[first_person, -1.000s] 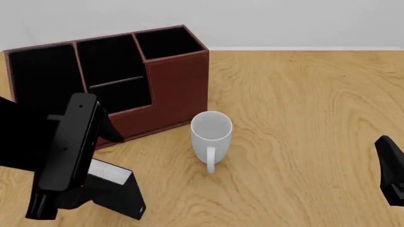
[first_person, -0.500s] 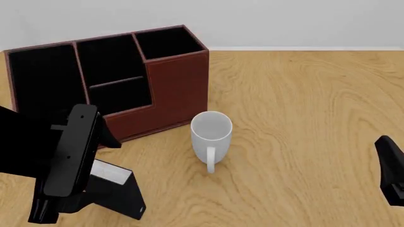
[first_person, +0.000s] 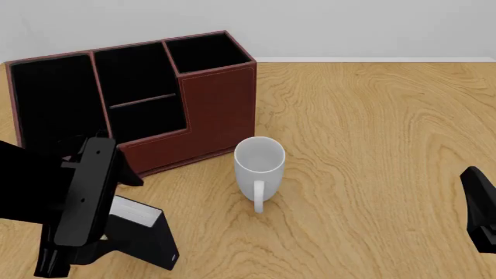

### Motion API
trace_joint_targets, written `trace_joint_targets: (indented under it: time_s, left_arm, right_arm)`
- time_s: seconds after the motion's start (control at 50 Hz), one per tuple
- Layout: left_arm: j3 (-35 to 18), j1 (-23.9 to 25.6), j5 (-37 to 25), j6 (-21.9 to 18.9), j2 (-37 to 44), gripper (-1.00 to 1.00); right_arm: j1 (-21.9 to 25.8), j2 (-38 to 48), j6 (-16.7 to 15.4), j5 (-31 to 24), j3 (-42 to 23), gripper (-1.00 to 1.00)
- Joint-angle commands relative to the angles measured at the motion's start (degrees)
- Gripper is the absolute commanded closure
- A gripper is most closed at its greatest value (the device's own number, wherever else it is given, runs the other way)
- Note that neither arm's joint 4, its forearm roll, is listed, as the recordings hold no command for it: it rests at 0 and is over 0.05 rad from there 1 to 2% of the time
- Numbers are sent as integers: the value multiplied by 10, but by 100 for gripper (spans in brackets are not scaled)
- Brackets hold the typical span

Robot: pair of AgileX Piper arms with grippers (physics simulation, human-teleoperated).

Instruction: Pick up the book and place it in the front compartment of the caddy.

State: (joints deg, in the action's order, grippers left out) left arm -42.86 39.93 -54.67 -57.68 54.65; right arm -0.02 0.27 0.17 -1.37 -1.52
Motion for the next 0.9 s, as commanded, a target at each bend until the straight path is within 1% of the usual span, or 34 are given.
trace_joint_targets:
  time_s: [0.02, 0.1, 0.42, 0.46, 0.56, 0.66, 0.7, 0.9]
  left_arm:
    - [12, -14, 8, -11, -5, -100]
    - [16, -14, 10, -8, -5, -100]
    - [37, -45, 25, -36, -10, -100]
    - [39, -45, 29, -31, -6, -100]
    - [43, -49, 31, -36, -8, -100]
    - [43, -44, 33, -28, -4, -100]
    - [48, -51, 39, -35, -3, -100]
    - [53, -64, 43, -39, -3, -100]
  right_arm:
    - [0, 0, 0, 0, 0, -100]
    - [0, 0, 0, 0, 0, -100]
    - [0, 0, 0, 0, 0, -100]
    - [0, 0, 0, 0, 0, -100]
    - [0, 0, 0, 0, 0, -100]
    - [0, 0, 0, 0, 0, -100]
    - [0, 0, 0, 0, 0, -100]
    - [0, 0, 0, 0, 0, -100]
